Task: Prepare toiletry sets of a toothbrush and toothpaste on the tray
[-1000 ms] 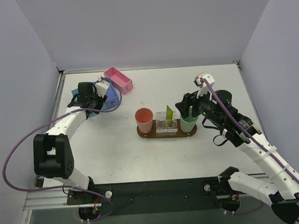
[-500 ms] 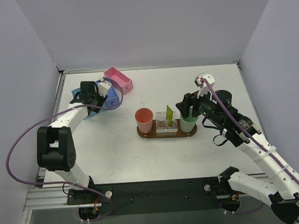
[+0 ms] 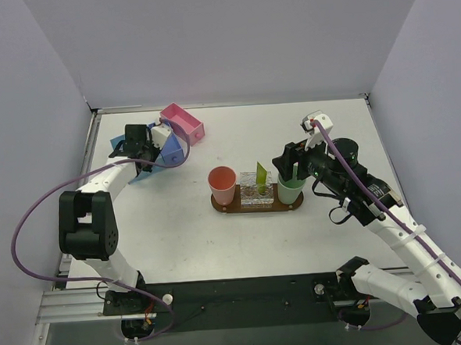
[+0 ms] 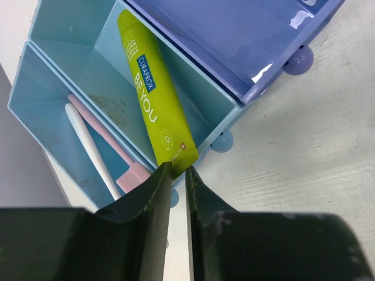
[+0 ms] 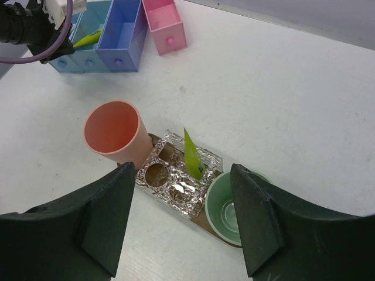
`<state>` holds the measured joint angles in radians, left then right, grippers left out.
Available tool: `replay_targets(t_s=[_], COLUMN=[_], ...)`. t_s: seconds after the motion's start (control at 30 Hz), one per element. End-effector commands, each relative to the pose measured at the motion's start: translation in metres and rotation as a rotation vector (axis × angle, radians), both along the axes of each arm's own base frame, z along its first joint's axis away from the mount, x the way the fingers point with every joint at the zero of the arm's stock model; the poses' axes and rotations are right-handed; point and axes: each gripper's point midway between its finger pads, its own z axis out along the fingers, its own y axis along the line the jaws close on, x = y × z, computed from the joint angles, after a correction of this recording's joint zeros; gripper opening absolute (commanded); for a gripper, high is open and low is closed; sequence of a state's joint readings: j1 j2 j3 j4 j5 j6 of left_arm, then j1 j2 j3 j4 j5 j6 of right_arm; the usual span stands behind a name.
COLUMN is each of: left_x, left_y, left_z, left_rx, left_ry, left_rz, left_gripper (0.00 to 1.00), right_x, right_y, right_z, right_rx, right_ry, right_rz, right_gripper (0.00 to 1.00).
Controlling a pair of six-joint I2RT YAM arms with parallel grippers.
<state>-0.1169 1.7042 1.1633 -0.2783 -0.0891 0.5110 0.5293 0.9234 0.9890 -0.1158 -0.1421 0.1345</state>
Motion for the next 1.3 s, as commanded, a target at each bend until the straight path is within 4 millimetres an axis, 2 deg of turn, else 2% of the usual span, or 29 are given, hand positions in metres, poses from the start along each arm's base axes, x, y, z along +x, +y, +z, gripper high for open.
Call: replay_targets(t_s=[0.0, 0.07, 0.37, 0.53, 0.63, 0.67, 0.83, 1.27], left_x=[0.012, 0.012, 0.012, 0.014, 0.012, 0.011, 0.003, -0.020], left_y=[0.001, 0.001, 0.002, 0.010, 0.016, 0.017, 0.016, 0.006], left_z=[0.014, 0.015, 0.030, 0.044, 0.060, 0.072, 0.103, 0.149], left_rx=[0.002, 0.003, 0.022, 0.069, 0.086, 0.083, 0.056, -0.035], left_ry=[-0.036, -0.037, -0.078, -0.132, -0.182, -0.211, -0.287, -0.339], left_rz=[0.013, 0.017, 0.033, 0.077, 0.107, 0.113, 0.107, 0.086], left_gripper=[0.22, 0.15, 0.00, 0.00, 0.00, 0.00, 0.00, 0.00], right_x=[0.004, 0.004, 0.005, 0.006, 0.006, 0.006, 0.007, 0.009], right_y=[0.001, 0.001, 0.001, 0.001, 0.001, 0.001, 0.002, 0.004], right_z=[0.013, 0.012, 0.011, 0.011, 0.012, 0.012, 0.010, 0.016], right_rx=[0.036, 0.033, 0.033, 0.033, 0.033, 0.033, 0.033, 0.037], right_ry=[-0.046, -0.044, -0.040, -0.042, -0.042, -0.042, -0.035, -0.029], right_rz=[-0.006, -0.007, -0.008, -0.012, -0.011, -0.012, -0.012, -0.007], right_gripper=[0.61, 0.61, 0.61, 0.61, 0.61, 0.61, 0.61, 0.61])
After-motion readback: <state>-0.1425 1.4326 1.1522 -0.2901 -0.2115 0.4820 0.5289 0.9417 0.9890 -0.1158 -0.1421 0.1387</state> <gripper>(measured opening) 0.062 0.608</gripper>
